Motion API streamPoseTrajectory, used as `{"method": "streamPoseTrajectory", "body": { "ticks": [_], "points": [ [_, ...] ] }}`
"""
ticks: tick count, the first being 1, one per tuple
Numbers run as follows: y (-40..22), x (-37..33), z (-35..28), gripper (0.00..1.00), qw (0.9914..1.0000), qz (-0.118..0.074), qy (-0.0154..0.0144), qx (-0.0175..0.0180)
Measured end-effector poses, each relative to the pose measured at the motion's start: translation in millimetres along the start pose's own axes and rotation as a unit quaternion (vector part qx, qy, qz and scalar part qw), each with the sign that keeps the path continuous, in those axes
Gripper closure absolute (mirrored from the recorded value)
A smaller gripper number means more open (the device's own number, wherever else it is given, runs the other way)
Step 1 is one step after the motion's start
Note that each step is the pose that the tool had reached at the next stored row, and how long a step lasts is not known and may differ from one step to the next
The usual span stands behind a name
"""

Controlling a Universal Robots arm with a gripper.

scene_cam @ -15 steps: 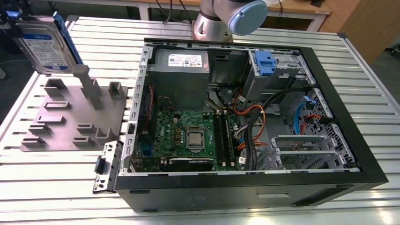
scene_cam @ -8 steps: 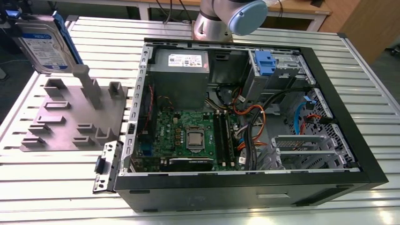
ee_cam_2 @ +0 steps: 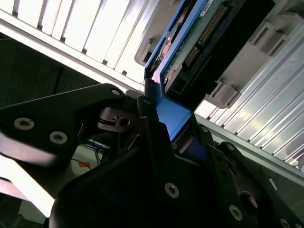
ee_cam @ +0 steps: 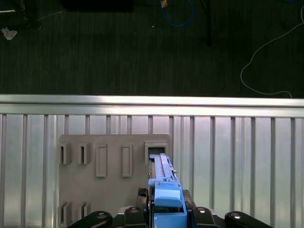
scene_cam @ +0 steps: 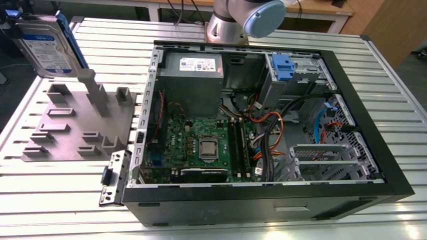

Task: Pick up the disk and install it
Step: 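Pick up the disk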

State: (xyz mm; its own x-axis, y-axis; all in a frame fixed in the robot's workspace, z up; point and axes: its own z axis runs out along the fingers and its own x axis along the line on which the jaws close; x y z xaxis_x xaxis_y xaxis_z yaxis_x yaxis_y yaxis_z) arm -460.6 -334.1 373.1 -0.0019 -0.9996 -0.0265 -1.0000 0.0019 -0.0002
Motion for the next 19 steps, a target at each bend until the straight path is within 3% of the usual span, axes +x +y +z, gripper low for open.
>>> {"method": "streamPoseTrajectory", "body": {
  "ticks": [19],
  "points": [
    [0.0,-0.2,-7.5,0.64,1.0,0.0,0.0,0.0]
  ]
}}
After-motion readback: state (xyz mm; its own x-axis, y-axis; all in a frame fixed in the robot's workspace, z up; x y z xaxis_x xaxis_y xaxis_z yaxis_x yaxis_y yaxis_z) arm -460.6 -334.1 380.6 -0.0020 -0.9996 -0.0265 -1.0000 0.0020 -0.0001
